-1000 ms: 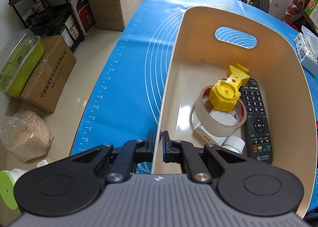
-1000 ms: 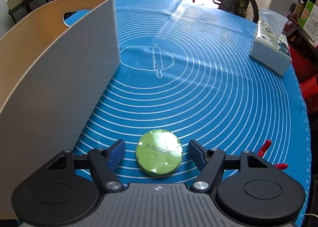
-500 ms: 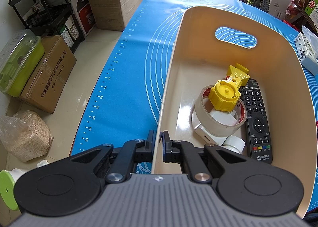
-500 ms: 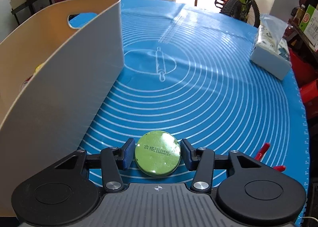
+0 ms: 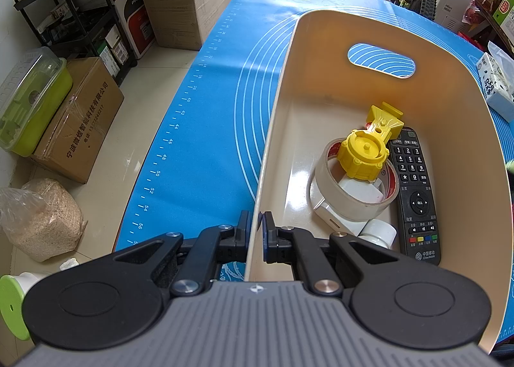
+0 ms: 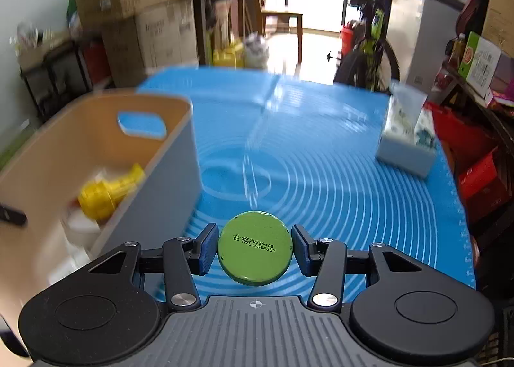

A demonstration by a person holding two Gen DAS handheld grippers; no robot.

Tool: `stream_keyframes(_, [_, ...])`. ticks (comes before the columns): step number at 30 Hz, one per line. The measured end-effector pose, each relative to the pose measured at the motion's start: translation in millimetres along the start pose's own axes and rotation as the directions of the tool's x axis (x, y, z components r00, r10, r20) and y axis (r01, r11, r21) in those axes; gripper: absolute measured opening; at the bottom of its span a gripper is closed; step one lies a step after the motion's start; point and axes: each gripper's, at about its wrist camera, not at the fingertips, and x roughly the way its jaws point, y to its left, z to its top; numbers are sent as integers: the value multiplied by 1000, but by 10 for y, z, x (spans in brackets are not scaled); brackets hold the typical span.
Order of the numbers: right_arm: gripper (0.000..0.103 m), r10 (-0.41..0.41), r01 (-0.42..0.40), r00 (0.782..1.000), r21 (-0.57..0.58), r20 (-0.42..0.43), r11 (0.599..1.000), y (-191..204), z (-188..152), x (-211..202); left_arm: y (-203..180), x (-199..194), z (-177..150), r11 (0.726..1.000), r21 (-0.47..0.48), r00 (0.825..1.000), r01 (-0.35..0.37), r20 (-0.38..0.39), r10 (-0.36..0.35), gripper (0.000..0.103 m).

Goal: Organize rigid objects
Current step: 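Carry the green tin into the basket and open the right tool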

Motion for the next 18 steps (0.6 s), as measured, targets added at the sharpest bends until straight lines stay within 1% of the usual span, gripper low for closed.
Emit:
stream_keyframes(4, [55, 27, -27, 997, -4, 71, 1000, 124, 181, -182, 3, 0, 0, 1000, -1, 1000, 0, 0, 0, 9])
stream_keyframes(9, [55, 84, -77, 986, -58, 145, 995, 426, 399, -371, 0, 1, 0, 1000, 1, 1000, -1, 0, 1, 9])
stream_keyframes(13, [55, 129, -116, 980, -96, 149, 989, 679, 506, -386, 4, 0, -1, 1000, 0, 1000, 0, 0, 0, 9])
stream_keyframes(16, [55, 140, -118, 979, -153, 147, 981, 873, 508, -344, 0, 0, 0, 1000, 1, 1000, 0, 0, 0, 9])
stream_keyframes(18, [55, 156, -134, 980, -167, 127, 977, 965, 505, -310, -3, -1, 1, 1000, 0, 1000, 1, 0, -1, 9])
